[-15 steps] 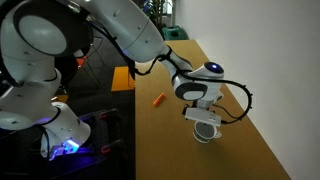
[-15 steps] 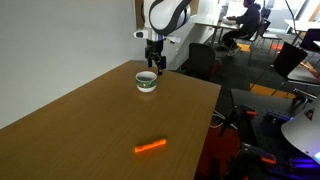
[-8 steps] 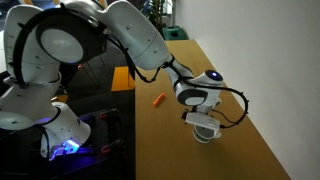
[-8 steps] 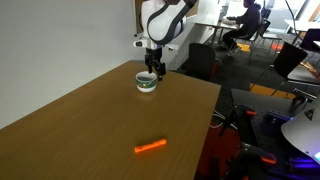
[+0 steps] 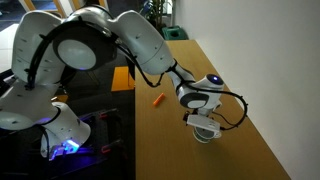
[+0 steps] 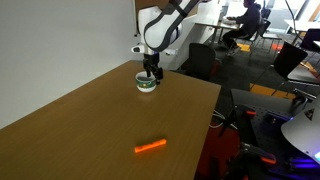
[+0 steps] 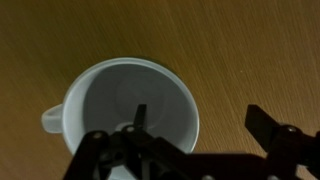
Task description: Move the cup slightly to the bottom on the table
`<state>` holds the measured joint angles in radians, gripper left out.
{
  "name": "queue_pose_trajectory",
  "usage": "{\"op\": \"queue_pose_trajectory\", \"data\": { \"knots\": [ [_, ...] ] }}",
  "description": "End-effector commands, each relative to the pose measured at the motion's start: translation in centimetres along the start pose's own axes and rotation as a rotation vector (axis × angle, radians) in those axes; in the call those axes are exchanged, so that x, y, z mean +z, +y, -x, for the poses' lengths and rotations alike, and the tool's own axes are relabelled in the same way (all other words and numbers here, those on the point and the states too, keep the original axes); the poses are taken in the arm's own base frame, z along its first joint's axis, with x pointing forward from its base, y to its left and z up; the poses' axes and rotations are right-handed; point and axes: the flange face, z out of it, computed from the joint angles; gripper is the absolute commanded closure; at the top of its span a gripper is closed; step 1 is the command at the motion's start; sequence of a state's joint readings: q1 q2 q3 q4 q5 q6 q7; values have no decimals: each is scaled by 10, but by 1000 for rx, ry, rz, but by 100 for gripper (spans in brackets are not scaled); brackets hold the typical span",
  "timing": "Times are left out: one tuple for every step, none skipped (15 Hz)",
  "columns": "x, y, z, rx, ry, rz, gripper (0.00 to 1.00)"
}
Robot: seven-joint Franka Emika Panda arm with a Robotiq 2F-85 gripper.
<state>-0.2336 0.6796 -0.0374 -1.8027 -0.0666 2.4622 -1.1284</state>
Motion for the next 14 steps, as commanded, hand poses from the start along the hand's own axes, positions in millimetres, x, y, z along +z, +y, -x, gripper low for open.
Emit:
{"op": "queue_pose_trajectory", "data": {
  "knots": [
    [-4, 3, -8, -8, -25, 1, 0],
    [4, 2, -3, -5, -5, -2, 0],
    [4, 1, -4, -9, -6, -1, 0],
    [4, 1, -5, -11, -6, 0, 0],
    [4, 1, -6, -13, -6, 0, 0],
    [3, 1, -7, -13, -6, 1, 0],
    [2, 2, -6, -19, -1, 3, 0],
    [2, 2, -7, -23, 6, 6, 0],
    [2, 2, -7, -26, 10, 9, 0],
    [1, 3, -7, -30, 15, 13, 0],
    [1, 3, -8, -35, 21, 12, 0],
    [1, 4, -8, -33, 23, 15, 0],
    [1, 5, -8, -33, 27, 17, 0],
    [1, 5, -8, -37, 27, 13, 0]
  ]
}}
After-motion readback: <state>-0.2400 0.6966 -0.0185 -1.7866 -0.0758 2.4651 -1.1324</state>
